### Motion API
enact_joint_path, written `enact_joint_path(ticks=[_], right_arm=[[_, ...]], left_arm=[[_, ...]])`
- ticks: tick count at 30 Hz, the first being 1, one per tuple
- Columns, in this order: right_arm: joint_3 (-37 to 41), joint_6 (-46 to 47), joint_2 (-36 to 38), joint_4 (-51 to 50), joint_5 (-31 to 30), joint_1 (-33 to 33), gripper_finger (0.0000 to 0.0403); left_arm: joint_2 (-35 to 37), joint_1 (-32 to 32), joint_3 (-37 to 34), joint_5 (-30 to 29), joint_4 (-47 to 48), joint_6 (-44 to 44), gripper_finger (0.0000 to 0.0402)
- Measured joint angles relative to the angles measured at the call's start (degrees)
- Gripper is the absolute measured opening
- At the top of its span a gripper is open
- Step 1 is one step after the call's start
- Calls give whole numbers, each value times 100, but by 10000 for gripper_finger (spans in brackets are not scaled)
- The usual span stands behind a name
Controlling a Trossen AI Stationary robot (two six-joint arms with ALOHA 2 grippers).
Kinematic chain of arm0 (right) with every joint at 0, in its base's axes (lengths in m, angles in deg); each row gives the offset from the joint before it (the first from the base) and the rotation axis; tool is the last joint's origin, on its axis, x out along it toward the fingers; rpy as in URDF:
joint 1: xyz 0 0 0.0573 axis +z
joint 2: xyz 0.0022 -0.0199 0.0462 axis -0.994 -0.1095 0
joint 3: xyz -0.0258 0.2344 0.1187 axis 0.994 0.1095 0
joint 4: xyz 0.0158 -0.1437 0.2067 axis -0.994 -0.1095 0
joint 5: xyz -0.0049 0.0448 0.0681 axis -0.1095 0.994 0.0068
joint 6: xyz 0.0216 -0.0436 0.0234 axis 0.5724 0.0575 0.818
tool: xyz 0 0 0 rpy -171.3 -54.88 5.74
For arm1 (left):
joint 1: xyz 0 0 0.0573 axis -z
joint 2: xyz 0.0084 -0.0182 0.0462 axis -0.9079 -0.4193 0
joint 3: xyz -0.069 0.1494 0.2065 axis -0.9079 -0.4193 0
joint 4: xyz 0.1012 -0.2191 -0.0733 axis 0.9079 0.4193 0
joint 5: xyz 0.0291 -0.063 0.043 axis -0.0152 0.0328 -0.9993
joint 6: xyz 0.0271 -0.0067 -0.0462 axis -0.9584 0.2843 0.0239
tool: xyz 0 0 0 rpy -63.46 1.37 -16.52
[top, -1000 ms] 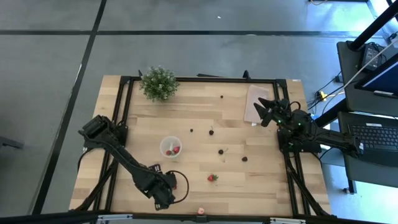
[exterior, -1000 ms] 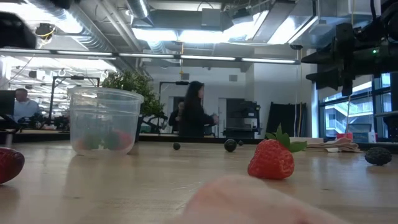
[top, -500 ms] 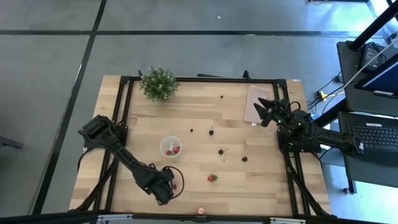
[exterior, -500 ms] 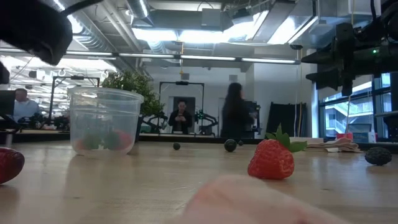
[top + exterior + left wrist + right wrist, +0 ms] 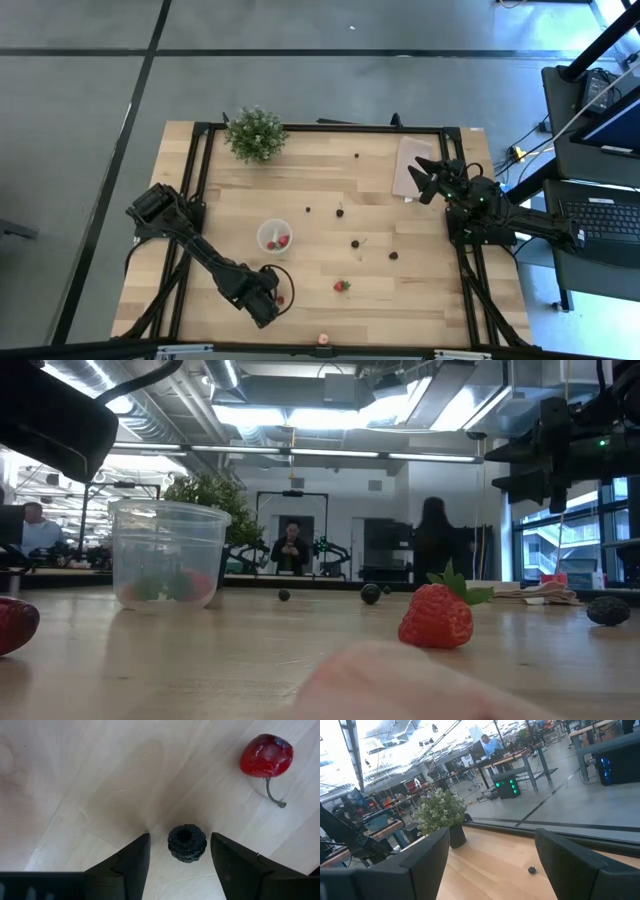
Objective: Pick and placing Produce into tupperware
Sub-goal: Put the blackberry into the container
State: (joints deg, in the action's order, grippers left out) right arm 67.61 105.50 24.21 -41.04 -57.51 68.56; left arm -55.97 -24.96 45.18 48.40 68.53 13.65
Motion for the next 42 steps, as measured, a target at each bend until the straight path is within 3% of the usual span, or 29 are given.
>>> enact_joint_path(ticks=[24, 35, 42], right_arm=[[0, -133, 1, 0, 0, 2, 295], [0, -131, 2, 0, 0, 2, 295], [0, -129, 2, 2, 1, 0, 295]], left_arm=[[-20, -44, -2, 2, 156, 87, 166], [-22, -48, -4, -20, 231, 70, 88], [-22, -48, -11, -22, 214, 66, 98]])
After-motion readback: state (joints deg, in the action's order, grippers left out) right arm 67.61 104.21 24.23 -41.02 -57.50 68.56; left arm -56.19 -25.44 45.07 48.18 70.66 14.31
